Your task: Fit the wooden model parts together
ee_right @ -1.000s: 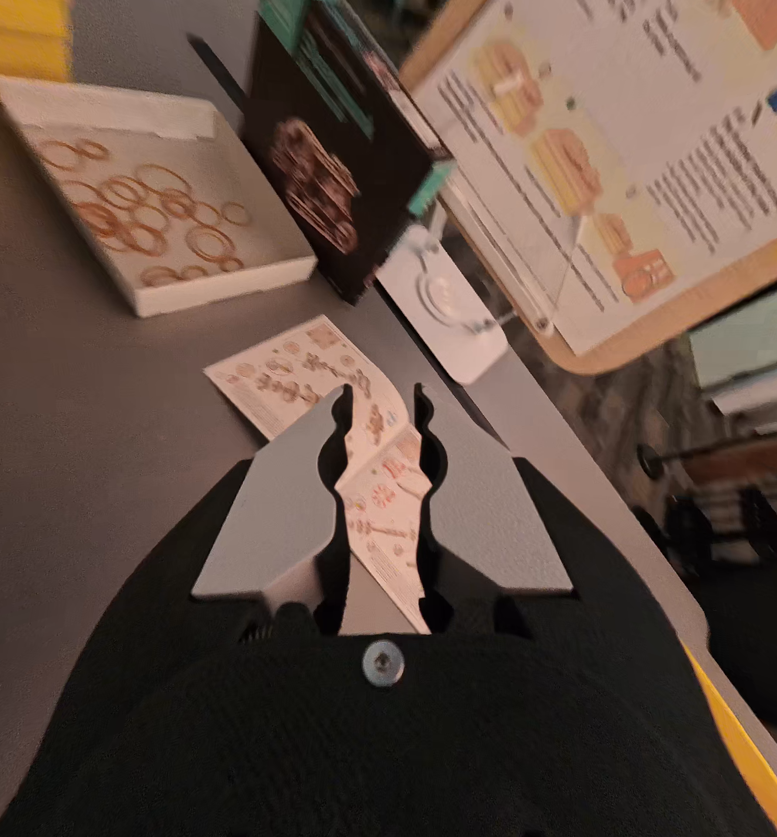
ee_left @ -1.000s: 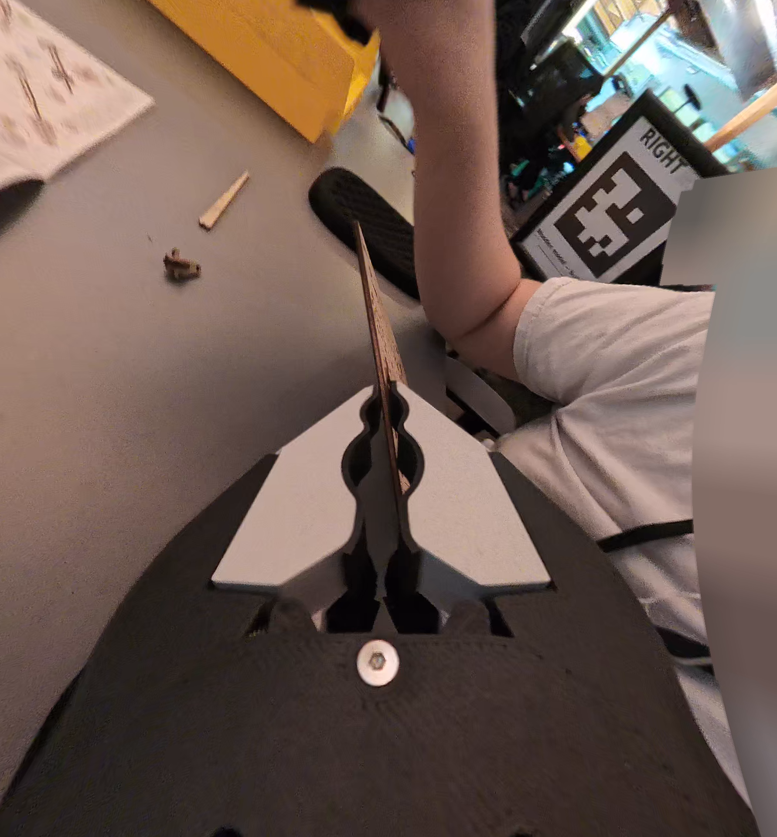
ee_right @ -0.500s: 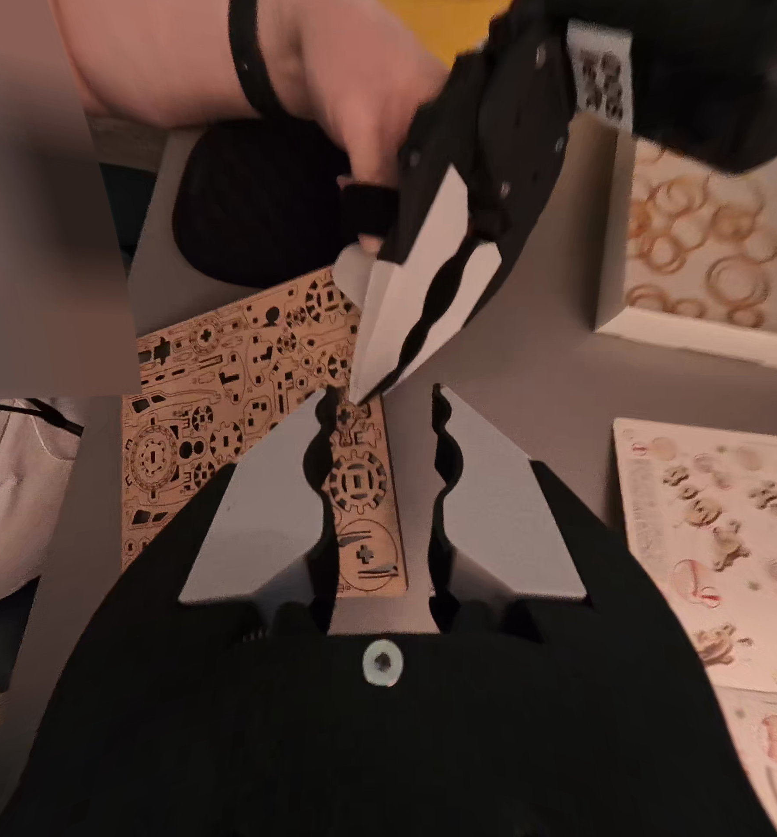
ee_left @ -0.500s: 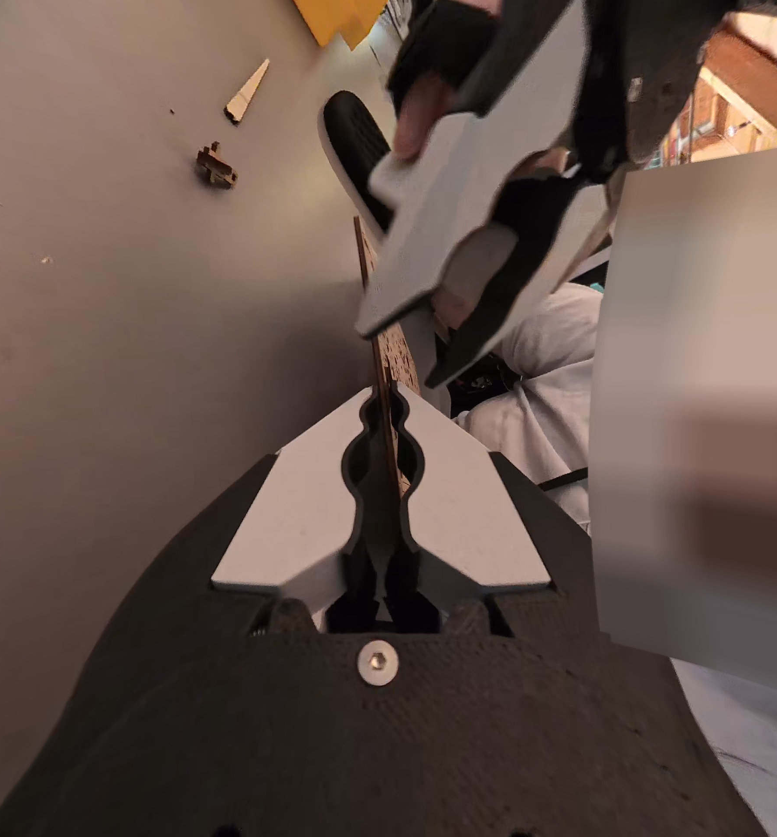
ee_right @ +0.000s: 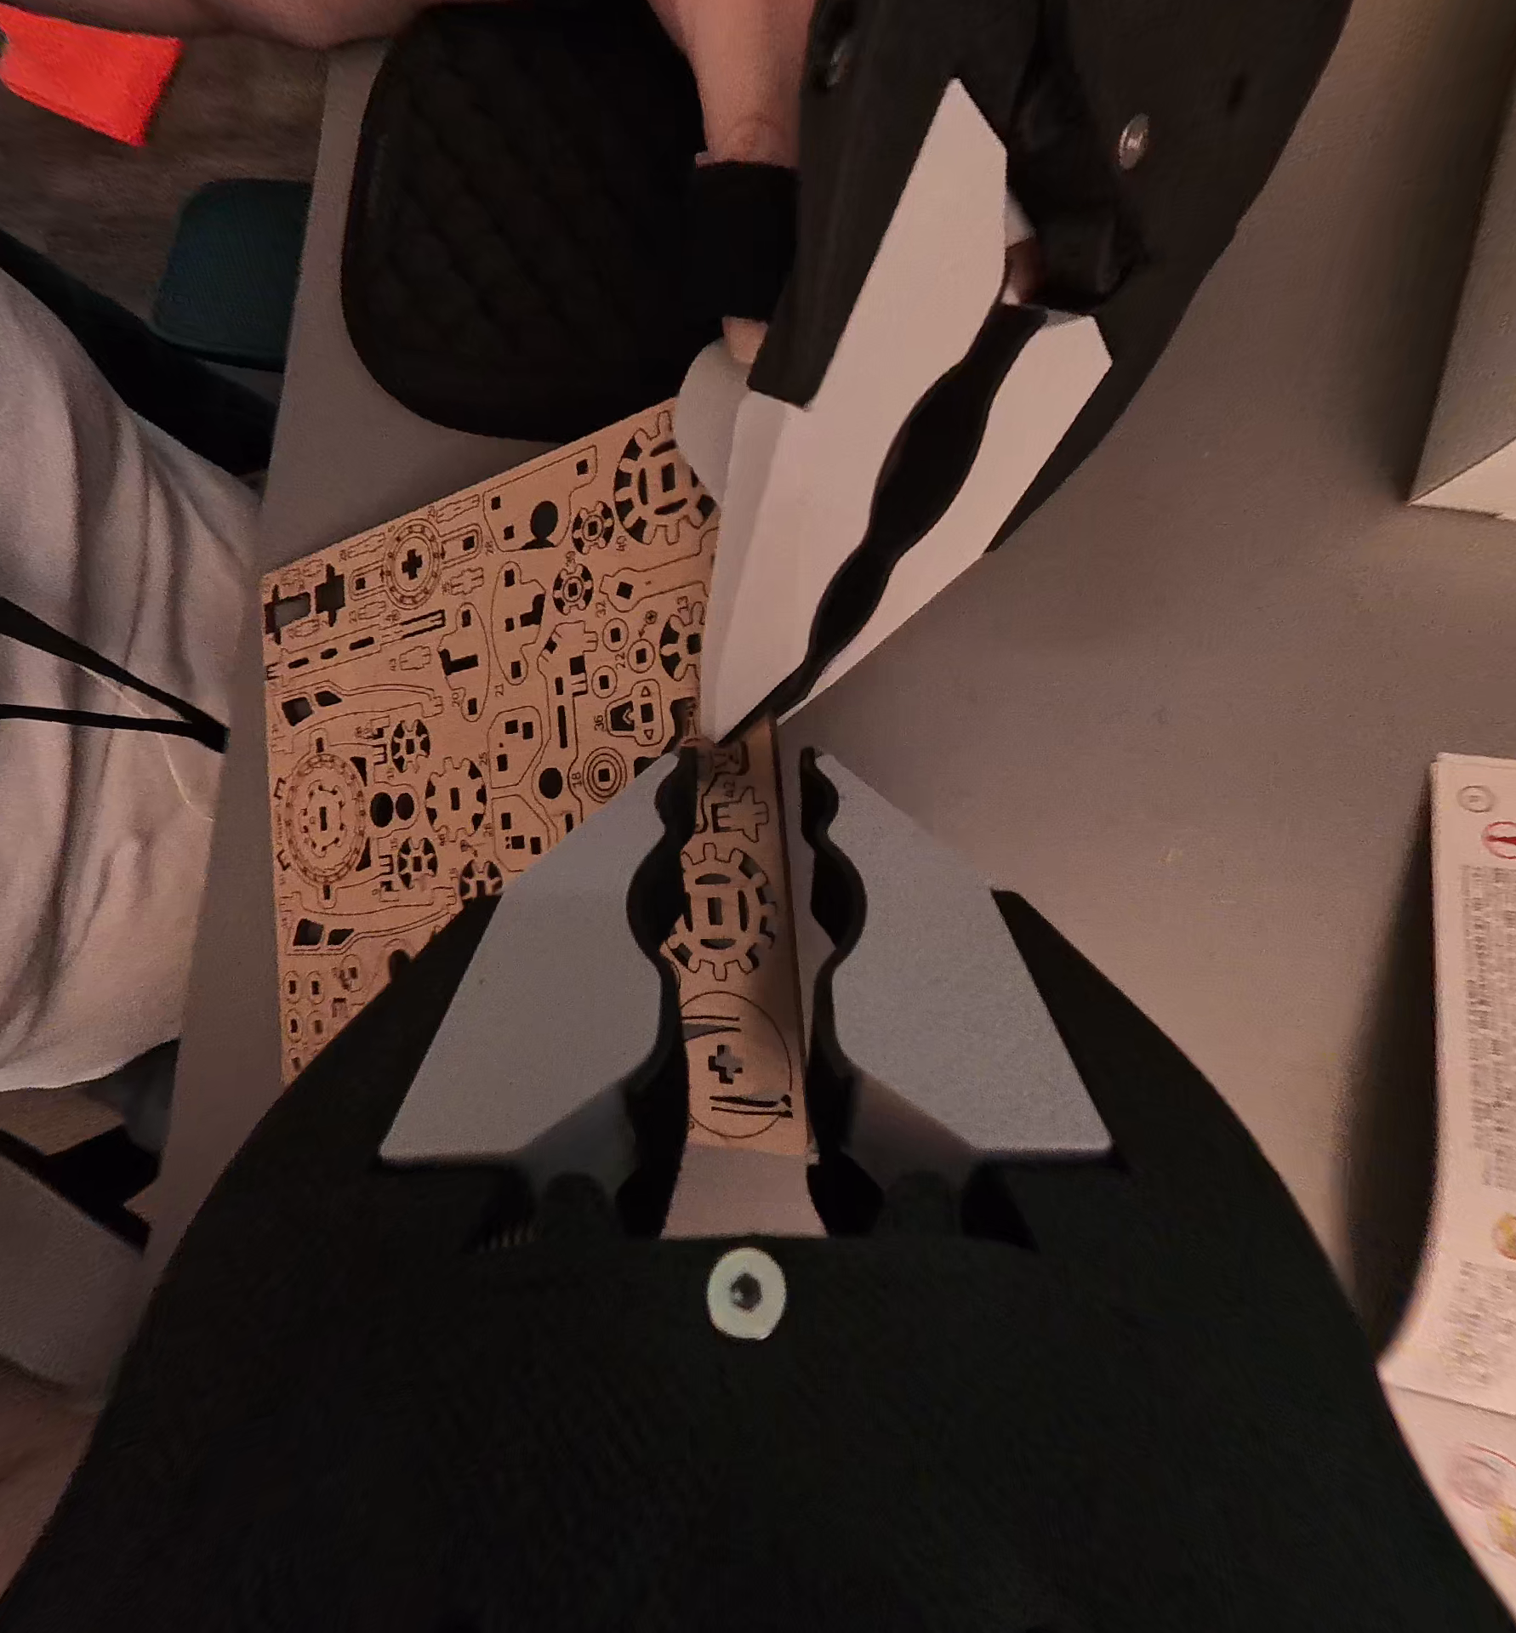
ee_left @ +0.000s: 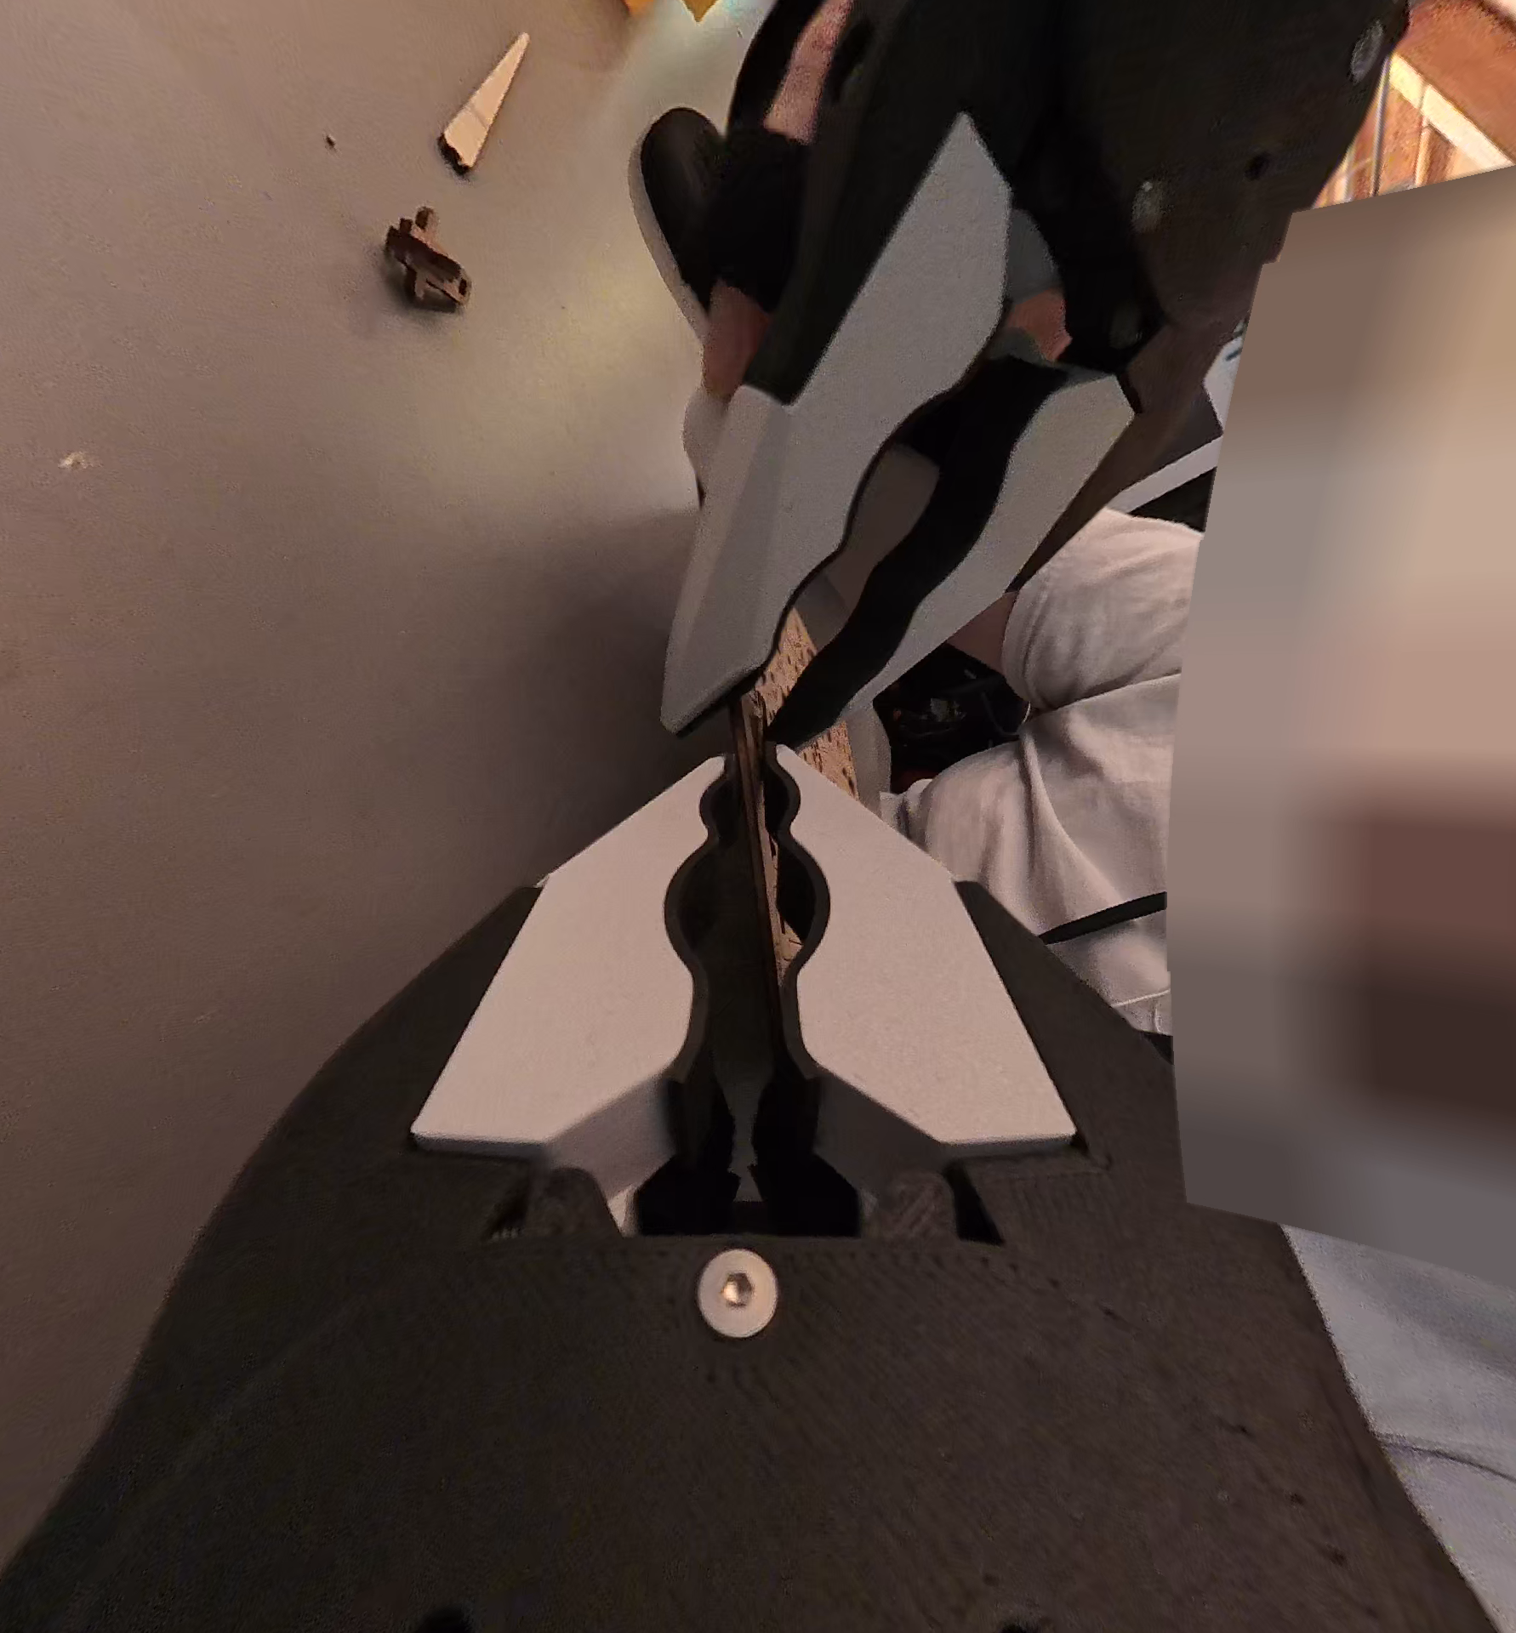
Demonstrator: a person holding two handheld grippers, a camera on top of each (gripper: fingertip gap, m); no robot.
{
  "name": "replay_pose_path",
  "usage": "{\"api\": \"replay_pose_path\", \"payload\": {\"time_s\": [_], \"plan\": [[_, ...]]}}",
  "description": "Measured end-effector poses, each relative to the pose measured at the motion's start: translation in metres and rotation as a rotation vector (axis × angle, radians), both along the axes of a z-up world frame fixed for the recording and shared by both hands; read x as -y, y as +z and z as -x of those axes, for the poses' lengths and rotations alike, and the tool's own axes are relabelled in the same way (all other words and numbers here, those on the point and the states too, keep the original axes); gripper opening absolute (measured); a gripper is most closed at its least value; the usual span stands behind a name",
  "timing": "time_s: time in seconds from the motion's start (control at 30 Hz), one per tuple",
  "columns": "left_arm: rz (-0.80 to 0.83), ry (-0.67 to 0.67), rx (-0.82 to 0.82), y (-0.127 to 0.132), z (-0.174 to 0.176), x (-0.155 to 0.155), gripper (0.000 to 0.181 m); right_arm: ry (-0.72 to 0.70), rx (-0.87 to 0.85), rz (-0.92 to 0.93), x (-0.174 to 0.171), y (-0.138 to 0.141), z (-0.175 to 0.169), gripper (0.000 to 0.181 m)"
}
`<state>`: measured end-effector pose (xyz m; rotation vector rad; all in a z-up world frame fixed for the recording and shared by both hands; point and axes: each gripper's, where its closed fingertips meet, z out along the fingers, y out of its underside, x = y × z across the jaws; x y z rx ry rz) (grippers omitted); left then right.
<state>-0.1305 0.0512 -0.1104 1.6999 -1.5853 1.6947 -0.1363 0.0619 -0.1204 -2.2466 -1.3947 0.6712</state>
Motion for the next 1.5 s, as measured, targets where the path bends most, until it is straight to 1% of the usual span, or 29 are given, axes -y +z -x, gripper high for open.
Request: {"api": "replay_pose_path", "payload": {"time_s": [0.1,0.13,0.23,0.3,0.4,0.5,0.57,0.67,0.8,0.93,1.0,1.1,1.2,1.27,1.37,1.43,1.5], "plan": [[-0.032,-0.024,0.012,-0.001,0.002,0.004,0.003,-0.002,-0.055,0.091,0.006,-0.002,0.002,0.022],[-0.033,-0.026,0.014,0.000,0.002,0.005,0.003,0.010,-0.078,0.113,0.008,-0.001,0.003,0.017],[-0.019,-0.023,0.020,0.001,0.001,0.004,0.002,0.011,-0.130,0.147,0.008,0.001,0.003,0.017],[-0.036,-0.009,0.028,0.001,0.000,0.002,0.003,0.010,-0.159,0.204,0.011,0.001,0.005,0.027],[-0.065,-0.007,0.039,0.001,0.000,0.001,0.003,0.023,-0.129,0.226,0.012,-0.004,0.006,0.024],[-0.027,-0.017,0.059,0.006,0.001,0.002,0.002,0.034,-0.154,0.216,0.012,0.002,0.008,0.023],[-0.033,-0.008,0.074,0.008,0.000,0.000,0.003,0.020,-0.172,0.225,0.011,0.005,0.007,0.023],[-0.083,-0.017,0.076,0.005,0.000,0.002,0.003,0.019,-0.172,0.278,0.014,0.002,0.007,0.023],[-0.105,-0.037,0.058,0.000,0.001,0.006,0.004,0.043,-0.151,0.325,0.021,-0.002,0.007,0.025],[-0.116,-0.038,0.074,0.002,0.002,0.006,0.004,0.039,-0.149,0.316,0.019,0.001,0.007,0.022],[-0.120,-0.038,0.079,0.003,0.002,0.006,0.004,0.019,-0.163,0.313,0.015,0.001,0.008,0.017],[-0.138,-0.041,0.070,0.000,0.002,0.006,0.004,0.002,-0.166,0.362,0.016,-0.002,0.008,0.016],[-0.145,-0.038,0.066,-0.001,0.001,0.006,0.004,0.007,-0.152,0.353,0.016,-0.003,0.007,0.015],[-0.107,-0.019,0.071,0.003,0.001,0.004,0.005,0.007,-0.155,0.317,0.014,0.001,0.006,0.015],[0.005,-0.023,0.043,0.008,0.006,0.005,0.011,-0.015,-0.166,0.275,0.009,0.006,0.003,0.015],[0.018,-0.024,0.033,0.006,0.006,0.005,0.004,-0.025,-0.178,0.261,0.006,0.008,0.002,0.014],[0.000,-0.023,0.038,0.006,0.006,0.005,0.004,-0.021,-0.175,0.249,0.006,0.008,0.003,0.015]]}}
